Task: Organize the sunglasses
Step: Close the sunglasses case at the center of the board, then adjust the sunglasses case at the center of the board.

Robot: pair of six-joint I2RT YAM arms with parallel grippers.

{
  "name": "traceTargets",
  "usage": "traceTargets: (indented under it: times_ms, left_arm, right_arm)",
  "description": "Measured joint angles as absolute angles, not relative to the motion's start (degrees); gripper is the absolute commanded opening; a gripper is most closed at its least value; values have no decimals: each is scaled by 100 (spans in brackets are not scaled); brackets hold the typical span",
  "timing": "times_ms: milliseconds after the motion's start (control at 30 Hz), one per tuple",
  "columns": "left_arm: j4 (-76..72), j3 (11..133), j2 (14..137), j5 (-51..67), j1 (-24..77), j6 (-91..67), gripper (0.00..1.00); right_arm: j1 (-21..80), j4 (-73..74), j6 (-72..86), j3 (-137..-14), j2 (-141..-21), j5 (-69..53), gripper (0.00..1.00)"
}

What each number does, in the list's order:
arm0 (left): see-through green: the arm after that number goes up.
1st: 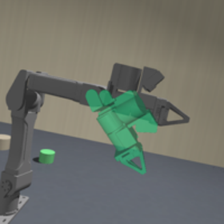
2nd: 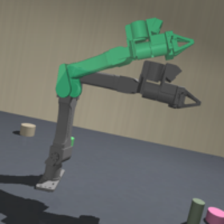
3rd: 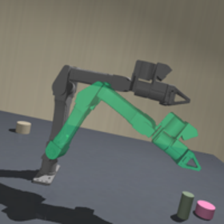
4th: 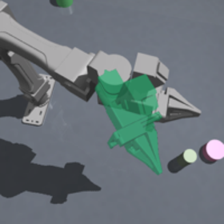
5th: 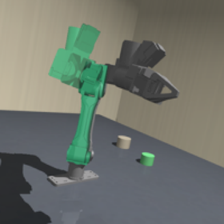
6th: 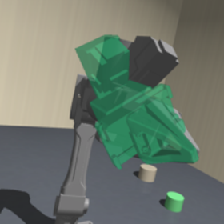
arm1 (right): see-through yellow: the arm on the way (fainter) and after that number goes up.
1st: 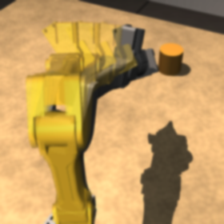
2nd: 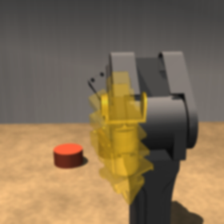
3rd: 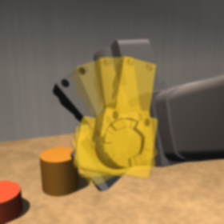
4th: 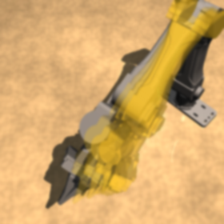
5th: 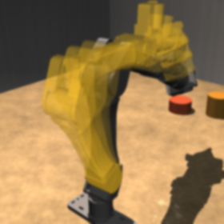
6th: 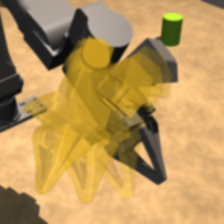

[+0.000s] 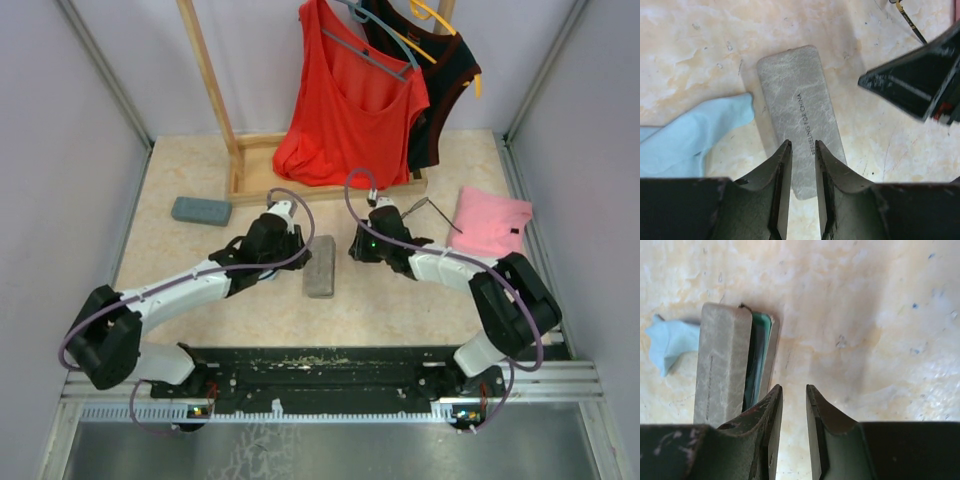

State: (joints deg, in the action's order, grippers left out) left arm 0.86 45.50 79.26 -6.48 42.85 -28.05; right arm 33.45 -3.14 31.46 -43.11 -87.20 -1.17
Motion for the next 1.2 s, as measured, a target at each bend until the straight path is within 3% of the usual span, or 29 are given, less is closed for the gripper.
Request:
traceTargets:
  times_ms: [200,467,633,900,1200]
  left_arm:
    - [408,4147,7391,-740,4364,-2869,27]
    - [910,3568,7011,-1100,5306,-3201,22]
    - [947,3240,7102,-1164,5498,-3437,22]
    - [674,3411,7966,-1343,5500,-3479,22]
    - [366,3686,8423,-1448,5485,-3448,22]
  right_arm:
    - [3208,-36,2842,-5395,-9441,-239,27]
    - [3208,443,2383,-7054,-10919,-456,27]
    - [3208,899,2091,-7470,-11257,-620,27]
    - [3194,1107,1859,-7336,-11166,-910,26]
    - [3177,1076,1940,-5964,-10092,-1085,26]
